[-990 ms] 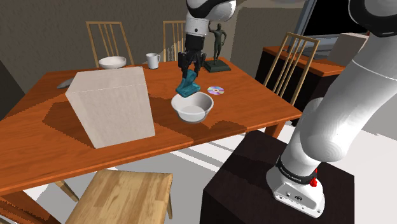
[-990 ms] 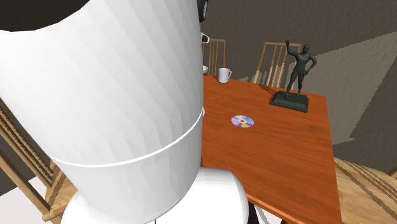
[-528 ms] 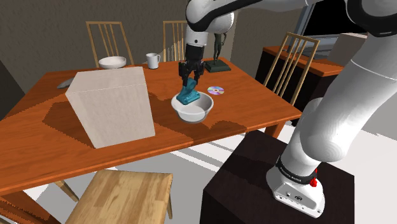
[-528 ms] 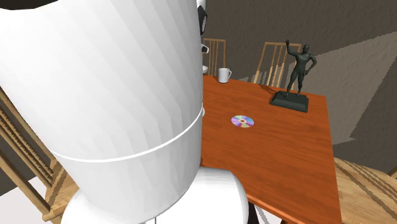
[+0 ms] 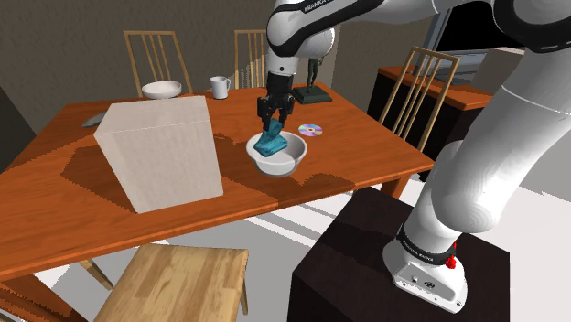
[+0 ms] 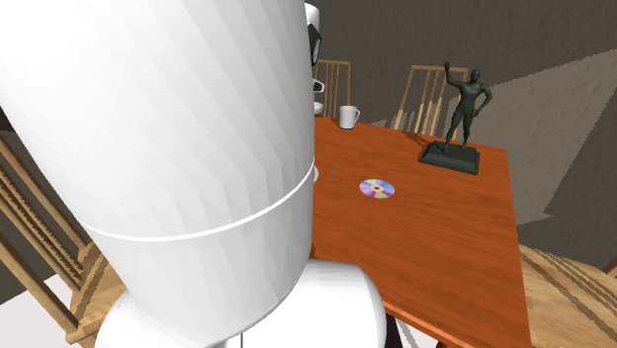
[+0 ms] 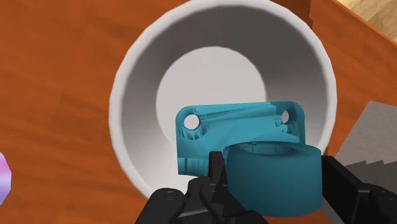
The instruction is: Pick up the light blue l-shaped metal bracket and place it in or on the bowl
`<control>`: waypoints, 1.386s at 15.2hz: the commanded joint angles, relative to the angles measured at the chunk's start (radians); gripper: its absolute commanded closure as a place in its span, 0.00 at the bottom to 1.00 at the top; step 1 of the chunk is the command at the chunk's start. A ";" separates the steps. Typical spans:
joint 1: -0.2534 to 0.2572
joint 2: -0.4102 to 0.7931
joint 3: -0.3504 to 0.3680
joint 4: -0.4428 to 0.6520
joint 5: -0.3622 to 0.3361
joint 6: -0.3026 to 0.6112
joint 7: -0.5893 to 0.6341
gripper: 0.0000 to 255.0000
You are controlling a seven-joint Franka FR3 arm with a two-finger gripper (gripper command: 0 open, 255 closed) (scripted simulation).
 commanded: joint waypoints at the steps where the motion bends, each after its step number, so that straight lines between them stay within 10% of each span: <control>1: 0.000 0.000 0.000 0.000 0.000 0.001 0.000 1.00; 3: 0.000 0.000 0.000 0.000 0.000 0.001 0.000 1.00; 4: 0.000 0.000 0.000 0.000 0.000 0.001 0.000 0.00; 21: -0.010 -0.028 -0.010 0.096 -0.016 -0.125 0.009 0.00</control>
